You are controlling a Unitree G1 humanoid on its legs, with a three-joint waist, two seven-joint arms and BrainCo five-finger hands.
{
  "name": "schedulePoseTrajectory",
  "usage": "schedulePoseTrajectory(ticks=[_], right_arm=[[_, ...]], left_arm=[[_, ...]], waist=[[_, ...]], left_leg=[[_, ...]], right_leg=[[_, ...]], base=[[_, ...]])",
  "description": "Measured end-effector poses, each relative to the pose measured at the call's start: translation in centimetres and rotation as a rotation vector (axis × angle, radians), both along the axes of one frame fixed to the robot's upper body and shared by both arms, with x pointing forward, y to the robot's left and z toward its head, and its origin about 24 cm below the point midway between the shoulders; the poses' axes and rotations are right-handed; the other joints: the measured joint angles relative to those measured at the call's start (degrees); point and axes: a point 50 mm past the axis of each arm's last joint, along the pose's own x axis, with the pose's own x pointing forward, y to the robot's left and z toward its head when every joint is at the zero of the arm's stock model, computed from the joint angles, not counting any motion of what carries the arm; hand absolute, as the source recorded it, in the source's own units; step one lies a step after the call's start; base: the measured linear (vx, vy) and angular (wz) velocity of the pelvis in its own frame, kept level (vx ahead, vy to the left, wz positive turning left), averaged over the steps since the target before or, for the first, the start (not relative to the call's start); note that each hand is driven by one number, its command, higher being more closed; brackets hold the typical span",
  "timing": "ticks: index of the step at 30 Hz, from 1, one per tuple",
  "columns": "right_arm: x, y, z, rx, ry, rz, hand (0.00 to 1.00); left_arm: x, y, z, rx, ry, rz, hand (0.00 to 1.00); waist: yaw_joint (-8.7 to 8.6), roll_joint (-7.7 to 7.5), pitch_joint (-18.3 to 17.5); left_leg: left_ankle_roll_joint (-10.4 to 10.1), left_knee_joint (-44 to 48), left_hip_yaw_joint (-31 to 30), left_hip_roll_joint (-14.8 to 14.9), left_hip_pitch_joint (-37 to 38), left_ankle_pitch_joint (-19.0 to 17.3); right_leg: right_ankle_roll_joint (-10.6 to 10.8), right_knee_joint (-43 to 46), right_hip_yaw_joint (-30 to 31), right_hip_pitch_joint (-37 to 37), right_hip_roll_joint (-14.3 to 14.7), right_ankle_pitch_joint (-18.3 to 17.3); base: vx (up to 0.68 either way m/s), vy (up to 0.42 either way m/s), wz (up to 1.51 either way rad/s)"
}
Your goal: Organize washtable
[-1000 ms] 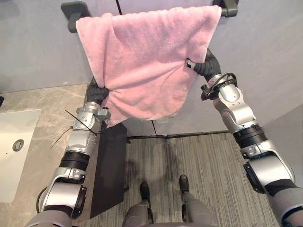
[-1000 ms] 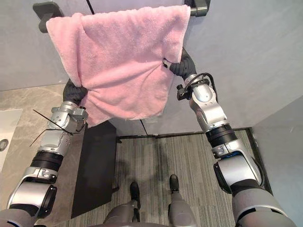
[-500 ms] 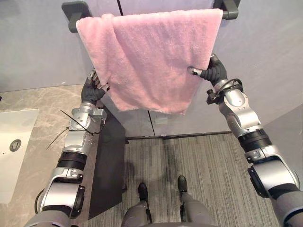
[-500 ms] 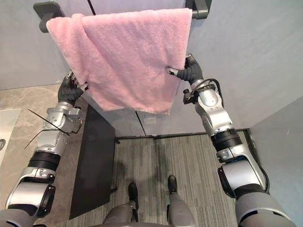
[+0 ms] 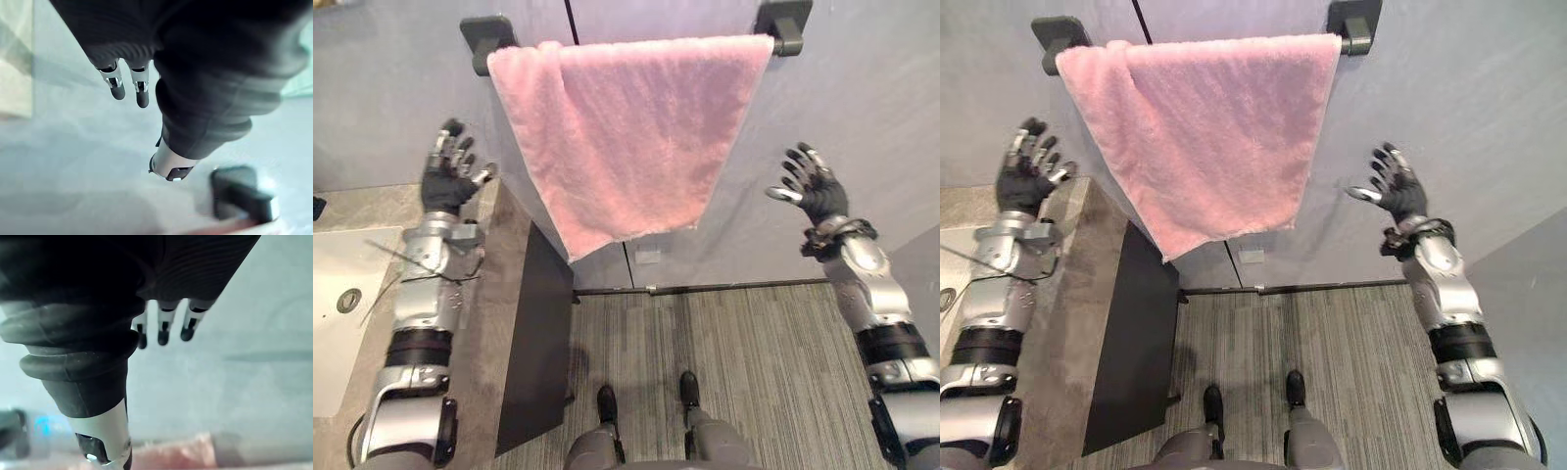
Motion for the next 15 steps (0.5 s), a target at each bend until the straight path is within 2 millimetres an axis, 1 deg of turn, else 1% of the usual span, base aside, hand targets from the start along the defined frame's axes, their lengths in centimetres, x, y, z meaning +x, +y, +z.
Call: schedulePoseTrajectory(ticks=[1,2,4,5,7,9,11,12,14,15], right_arm=[[-1.0,-1.2,0.3,0.007,-0.021,-0.039,0.00],[-1.5,-1.6,0.7,0.008,-0.043,-0.053,0.00],[-3.1,-2.7,2.5,-0.010,-0.127,-0.095,0.00],[-3.8,-3.1,3.2,-0.014,-0.168,-0.112,0.00],[-4.6,-3.1,4.3,-0.026,-0.230,-0.113,0.00],[-5.3,-2.7,5.0,-0.039,-0.275,-0.096,0.00],[-5.8,-1.7,6.1,-0.014,-0.344,-0.023,0.00],[-5.9,-1.4,6.4,-0.015,-0.360,-0.002,0.00],[-6.0,0.3,7.2,-0.053,-0.377,0.097,0.00],[-5.9,2.2,7.5,-0.110,-0.361,0.233,0.00]], left_arm=[[-0.9,0.9,0.1,-0.010,-0.020,0.039,0.00],[-1.3,1.4,0.2,-0.009,-0.029,0.062,0.00],[-2.8,2.8,0.9,-0.003,-0.070,0.128,0.00],[-3.4,3.3,1.5,0.000,-0.101,0.166,0.00],[-4.3,3.5,2.5,0.025,-0.149,0.212,0.00],[-4.8,3.2,3.3,0.046,-0.193,0.219,0.00],[-5.2,2.5,4.5,0.061,-0.261,0.193,0.00],[-5.2,2.2,4.7,0.063,-0.273,0.179,0.00],[-5.0,0.7,4.9,0.105,-0.277,0.102,0.00],[-4.7,-1.1,5.0,0.182,-0.254,-0.011,0.00]], waist=[[-0.02,0.01,-0.9],[-0.04,0.00,-1.3],[-0.23,0.01,-2.1],[-0.25,-0.10,-2.6],[-0.46,-0.04,-3.3],[-0.48,0.08,-4.1],[-0.69,0.31,-4.3],[-0.82,0.44,-4.5],[-1.08,0.95,-5.1],[-1.07,1.29,-5.6]], left_leg=[[0.0,0.0,0.0,0.0,0.2,0.0],[0.0,0.0,0.0,0.0,0.2,-0.1],[0.1,0.0,-0.1,0.1,0.2,-0.4],[0.0,0.0,-0.2,0.1,0.2,-0.5],[0.0,0.0,-0.3,0.1,0.2,-0.5],[0.0,0.0,-0.5,0.0,0.2,-0.5],[0.1,0.0,-0.7,0.1,0.2,-0.5],[0.1,0.0,-0.7,0.1,0.2,-0.5],[0.1,0.0,-0.7,0.1,0.1,-0.5],[0.1,0.0,-0.7,0.0,0.1,-0.5]], right_leg=[[0.0,0.0,-0.1,0.3,0.0,-0.2],[0.0,0.0,-0.1,0.3,0.0,-0.4],[0.3,-0.2,-0.1,0.3,0.0,-0.9],[0.4,-0.2,-0.1,0.4,0.0,-1.0],[0.4,-0.2,-0.3,0.4,0.0,-1.0],[0.4,-0.2,-0.5,0.5,0.0,-1.0],[0.2,-0.2,-1.1,1.0,0.0,-1.2],[0.3,-0.3,-1.3,1.0,-0.1,-1.3],[0.4,-0.3,-1.8,1.0,-0.3,-1.4],[0.4,-0.3,-1.8,1.0,-0.3,-1.4]], base=[[0.02,0.017,0.03],[0.00,0.000,0.00],[0.00,0.000,0.00],[-0.02,0.016,0.03],[-0.02,0.015,0.04],[-0.03,0.018,0.06],[-0.04,0.018,0.11],[-0.02,0.009,0.17],[0.00,0.008,0.12],[-0.01,0.015,0.03]])
